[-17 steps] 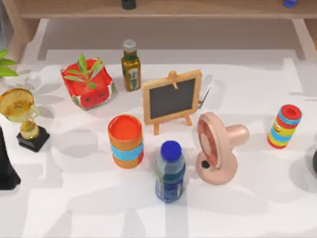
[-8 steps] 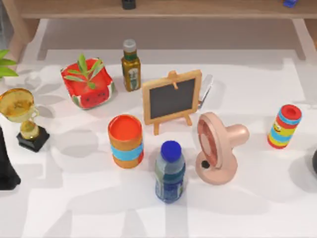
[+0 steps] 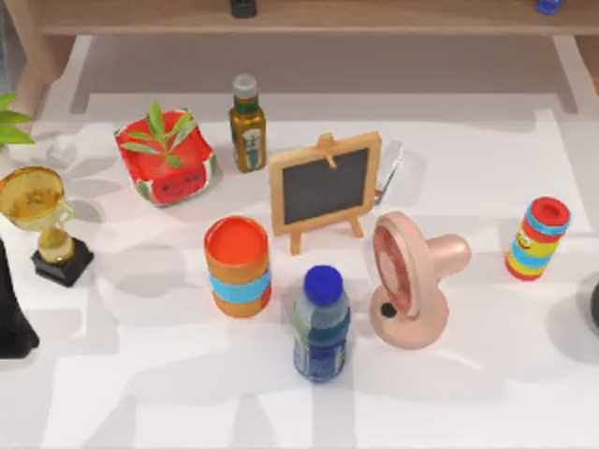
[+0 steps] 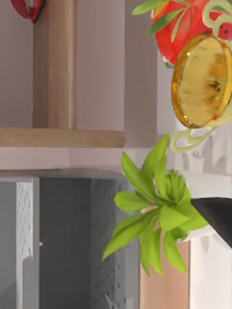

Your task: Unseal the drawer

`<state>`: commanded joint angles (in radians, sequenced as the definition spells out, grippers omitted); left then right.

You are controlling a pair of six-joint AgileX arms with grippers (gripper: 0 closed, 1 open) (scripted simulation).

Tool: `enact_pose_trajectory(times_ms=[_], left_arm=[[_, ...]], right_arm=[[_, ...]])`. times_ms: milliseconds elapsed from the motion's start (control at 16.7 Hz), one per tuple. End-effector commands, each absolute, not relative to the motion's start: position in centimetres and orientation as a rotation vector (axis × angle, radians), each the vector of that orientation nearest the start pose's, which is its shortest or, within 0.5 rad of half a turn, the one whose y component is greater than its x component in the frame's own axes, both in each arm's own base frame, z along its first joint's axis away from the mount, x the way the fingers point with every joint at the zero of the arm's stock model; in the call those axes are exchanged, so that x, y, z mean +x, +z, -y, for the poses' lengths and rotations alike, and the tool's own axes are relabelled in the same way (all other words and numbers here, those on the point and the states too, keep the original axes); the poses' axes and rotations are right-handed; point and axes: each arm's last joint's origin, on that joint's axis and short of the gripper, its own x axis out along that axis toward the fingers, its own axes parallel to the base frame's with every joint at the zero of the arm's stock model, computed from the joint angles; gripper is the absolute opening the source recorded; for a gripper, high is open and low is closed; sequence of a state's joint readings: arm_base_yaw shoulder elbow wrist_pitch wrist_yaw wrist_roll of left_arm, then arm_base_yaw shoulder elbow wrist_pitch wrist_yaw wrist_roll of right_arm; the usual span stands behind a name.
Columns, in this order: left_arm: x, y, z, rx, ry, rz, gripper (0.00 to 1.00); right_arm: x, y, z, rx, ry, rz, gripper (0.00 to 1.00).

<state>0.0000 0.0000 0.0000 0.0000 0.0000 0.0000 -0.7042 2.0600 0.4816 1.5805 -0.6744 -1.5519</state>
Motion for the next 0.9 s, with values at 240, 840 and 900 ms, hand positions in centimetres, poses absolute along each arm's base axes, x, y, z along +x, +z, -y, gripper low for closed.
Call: enact_pose_trajectory(times_ms=[240, 840, 900], left_arm=[[10.57, 16.00, 0.12, 0.000, 0.000, 0.000, 1.00], [10.57, 16.00, 0.12, 0.000, 0.000, 0.000, 1.00], [10.57, 16.00, 0.12, 0.000, 0.000, 0.000, 1.00]], right_arm=[[24.13, 8.65, 17.72, -1.564, 0.001, -0.011, 0.08], [24.13, 8.65, 17.72, -1.564, 0.001, -0.011, 0.83], [24.13, 8.65, 17.72, -1.564, 0.001, -0.011, 0.90]])
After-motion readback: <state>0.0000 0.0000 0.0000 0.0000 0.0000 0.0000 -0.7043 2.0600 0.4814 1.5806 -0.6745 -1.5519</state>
